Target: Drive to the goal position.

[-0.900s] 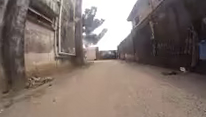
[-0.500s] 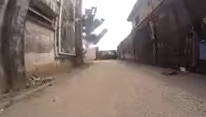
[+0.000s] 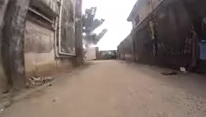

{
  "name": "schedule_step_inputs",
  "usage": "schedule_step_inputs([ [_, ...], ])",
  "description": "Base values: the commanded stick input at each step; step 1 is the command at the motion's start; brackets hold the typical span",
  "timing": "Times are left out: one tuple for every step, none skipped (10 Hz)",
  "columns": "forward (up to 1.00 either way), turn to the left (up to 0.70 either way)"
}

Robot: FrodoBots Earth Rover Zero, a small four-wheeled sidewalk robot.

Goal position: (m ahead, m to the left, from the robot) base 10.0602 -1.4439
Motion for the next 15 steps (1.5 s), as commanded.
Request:
schedule_step_inputs([
  [1.00, 0.00],
  [1.00, 0.00],
  [1.00, 0.00],
  [1.00, 0.00],
  [1.00, 0.00],
  [1.00, 0.00],
  [1.00, 0.00],
  [1.00, 0.00],
  [1.00, -0.12],
  [1.00, -0.27],
  [1.00, -0.27],
  [1.00, -0.09],
  [1.00, 0.00],
  [1.00, 0.00],
  [1.00, 0.00],
])
